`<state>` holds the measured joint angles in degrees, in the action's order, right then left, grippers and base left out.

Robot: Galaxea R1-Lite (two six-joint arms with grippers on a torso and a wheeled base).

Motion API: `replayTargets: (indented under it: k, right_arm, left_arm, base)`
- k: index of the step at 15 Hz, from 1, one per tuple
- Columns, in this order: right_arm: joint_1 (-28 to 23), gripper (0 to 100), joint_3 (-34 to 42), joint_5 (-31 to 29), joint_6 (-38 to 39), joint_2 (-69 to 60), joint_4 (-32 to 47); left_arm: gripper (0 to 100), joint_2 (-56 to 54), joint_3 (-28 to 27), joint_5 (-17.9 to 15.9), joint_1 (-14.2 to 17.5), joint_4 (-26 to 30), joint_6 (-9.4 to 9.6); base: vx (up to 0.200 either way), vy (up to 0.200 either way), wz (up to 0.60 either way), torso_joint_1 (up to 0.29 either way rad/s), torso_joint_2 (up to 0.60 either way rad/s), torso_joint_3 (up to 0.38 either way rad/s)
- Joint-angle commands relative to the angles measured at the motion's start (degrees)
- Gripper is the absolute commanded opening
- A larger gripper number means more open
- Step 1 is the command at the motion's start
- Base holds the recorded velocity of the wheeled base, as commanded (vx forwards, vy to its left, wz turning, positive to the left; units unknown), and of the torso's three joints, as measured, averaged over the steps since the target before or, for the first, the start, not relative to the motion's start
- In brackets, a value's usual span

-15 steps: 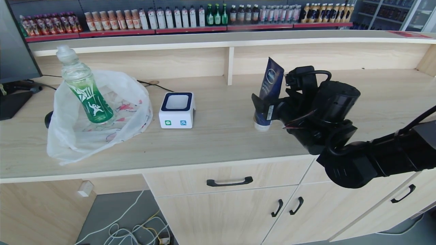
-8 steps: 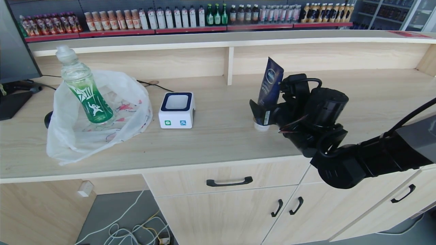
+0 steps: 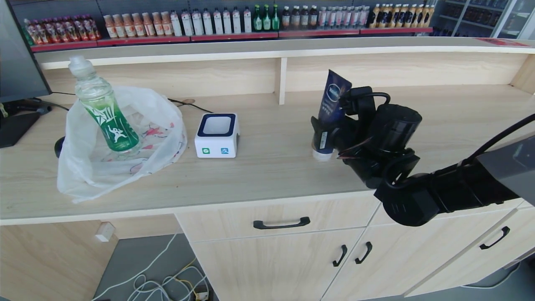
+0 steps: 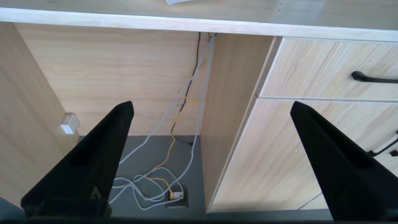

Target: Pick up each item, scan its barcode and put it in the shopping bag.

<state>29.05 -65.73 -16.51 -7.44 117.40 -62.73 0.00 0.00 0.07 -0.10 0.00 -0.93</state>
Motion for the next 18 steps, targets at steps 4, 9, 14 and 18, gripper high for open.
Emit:
replayTargets:
  k: [4, 9, 14, 18]
  right_arm:
    - [0.0, 0, -1.0, 0.0, -0.3, 0.0, 0.0]
    - [0.0, 0, -0.9, -0.1, -1.1, -1.2, 0.0]
    - [2.2, 0, -0.3, -0.1, -2.3, -6.0, 0.0]
    - [4.3, 0, 3.9, -0.8, -3.3, -10.7, -0.3]
  left_arm:
    - [100, 0.0, 0.0, 0.0, 0.0, 0.0, -0.04]
    - [100, 0.0, 0.0, 0.0, 0.0, 0.0, -0.04]
    - [100, 0.0, 0.0, 0.0, -0.1, 0.0, -0.04]
    - [100, 0.1, 0.0, 0.0, -0.1, 0.0, -0.04]
  base:
    - [0.000, 0.000, 0.00, 0.000, 0.00, 0.000]
    - [0.000, 0.000, 0.00, 0.000, 0.00, 0.000]
    - [0.000, 0.000, 0.00, 0.000, 0.00, 0.000]
    - [0.000, 0.000, 0.00, 0.000, 0.00, 0.000]
